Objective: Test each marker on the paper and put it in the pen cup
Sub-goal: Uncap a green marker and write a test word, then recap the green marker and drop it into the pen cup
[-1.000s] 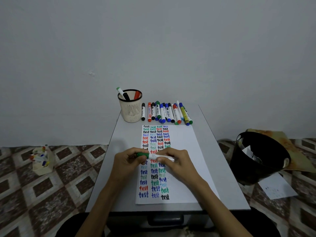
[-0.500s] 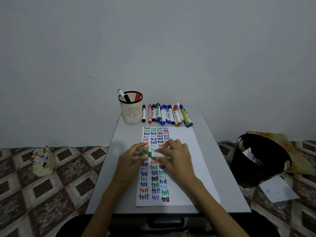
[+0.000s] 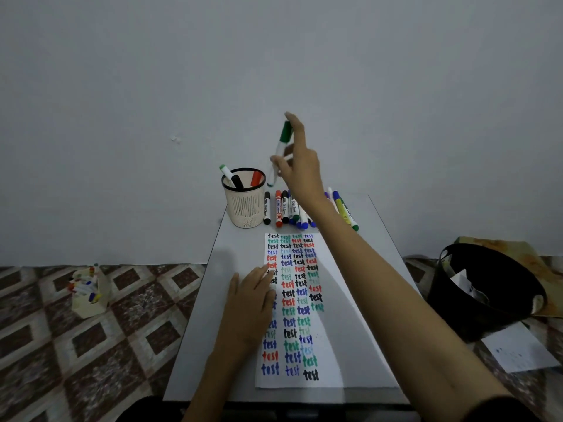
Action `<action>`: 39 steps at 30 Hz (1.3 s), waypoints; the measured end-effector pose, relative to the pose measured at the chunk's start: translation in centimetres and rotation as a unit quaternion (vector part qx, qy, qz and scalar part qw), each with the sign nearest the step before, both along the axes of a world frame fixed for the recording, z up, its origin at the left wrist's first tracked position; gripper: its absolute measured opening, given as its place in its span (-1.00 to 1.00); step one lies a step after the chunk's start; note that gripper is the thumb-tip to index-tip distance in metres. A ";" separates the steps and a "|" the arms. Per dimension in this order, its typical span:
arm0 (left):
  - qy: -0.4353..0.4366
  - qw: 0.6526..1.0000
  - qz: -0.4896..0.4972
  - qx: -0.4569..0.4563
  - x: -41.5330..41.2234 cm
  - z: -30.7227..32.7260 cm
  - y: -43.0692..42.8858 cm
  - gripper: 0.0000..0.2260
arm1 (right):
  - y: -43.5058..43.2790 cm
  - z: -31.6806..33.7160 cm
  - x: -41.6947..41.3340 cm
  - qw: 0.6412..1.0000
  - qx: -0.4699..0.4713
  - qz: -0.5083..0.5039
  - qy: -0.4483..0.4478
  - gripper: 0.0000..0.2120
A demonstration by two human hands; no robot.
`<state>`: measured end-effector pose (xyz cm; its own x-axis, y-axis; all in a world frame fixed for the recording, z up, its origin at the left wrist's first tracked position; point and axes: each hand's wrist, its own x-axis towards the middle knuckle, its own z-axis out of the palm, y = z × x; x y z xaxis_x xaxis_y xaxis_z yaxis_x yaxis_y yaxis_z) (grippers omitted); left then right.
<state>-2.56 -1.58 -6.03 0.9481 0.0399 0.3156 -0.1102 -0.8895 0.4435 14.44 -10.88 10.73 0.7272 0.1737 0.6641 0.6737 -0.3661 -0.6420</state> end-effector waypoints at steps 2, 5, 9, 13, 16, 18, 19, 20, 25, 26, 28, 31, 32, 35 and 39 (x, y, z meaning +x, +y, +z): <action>-0.005 1.000 0.001 0.000 0.1 0.0 0.0 -0.39 | 1.7 0.6 1.1 1.000 0.020 0.006 -0.015 -0.38; -0.009 1.000 -0.001 -0.013 0.2 -0.1 0.0 -0.55 | 3.6 0.2 2.0 1.000 -0.004 0.009 -0.029 -0.46; -0.015 1.000 -0.001 -0.025 0.1 -0.1 0.0 -0.65 | 4.7 -1.9 2.8 0.991 -0.130 -0.011 -0.028 -0.47; -0.020 1.000 -0.002 -0.023 0.0 0.0 0.0 -0.59 | 4.1 -3.7 3.5 0.972 -0.234 -0.006 -0.015 -0.69; -0.020 1.000 -0.001 -0.024 0.0 0.1 0.0 -0.55 | 2.2 -4.8 3.7 0.982 -0.189 -0.009 0.009 -0.69; -0.019 0.999 -0.002 -0.026 -0.1 0.1 0.0 -0.55 | -0.1 -5.7 4.1 0.983 -0.161 -0.082 0.045 -0.66; -0.018 0.999 -0.003 -0.028 -0.1 0.1 0.0 -0.55 | -1.6 -6.3 4.4 0.974 -0.169 -0.135 0.072 -0.64; -0.018 0.999 -0.004 -0.030 -0.1 0.1 0.0 -0.55 | -3.1 -6.9 4.6 0.958 -0.185 -0.193 0.103 -0.62; -0.022 0.999 -0.006 -0.035 0.0 0.0 0.0 -0.44 | -10.7 -9.9 5.0 0.872 -0.212 -0.337 0.285 -0.70; -0.023 0.999 -0.006 -0.035 0.0 -0.1 0.0 -0.42 | -11.6 -10.5 5.0 0.867 -0.206 -0.331 0.310 -0.74; -0.027 0.999 -0.006 -0.037 0.1 -0.2 0.0 -0.43 | -12.8 -11.2 5.0 0.871 -0.191 -0.311 0.327 -0.81; -0.027 0.999 -0.006 -0.037 0.1 -0.1 0.0 -0.42 | -13.1 -11.3 4.8 0.878 -0.178 -0.300 0.328 -0.79; -0.025 0.999 -0.007 -0.036 0.1 0.0 0.0 -0.42 | -13.1 -11.2 4.7 0.878 -0.170 -0.303 0.328 -0.79; -0.020 0.999 -0.007 -0.034 0.0 0.1 0.0 -0.42 | -13.1 -11.4 4.6 0.880 -0.133 -0.325 0.318 -0.77; -0.020 0.999 -0.005 -0.031 0.0 -0.1 0.1 -0.42 | -14.0 -11.3 3.9 0.891 -0.031 -0.337 0.303 -0.81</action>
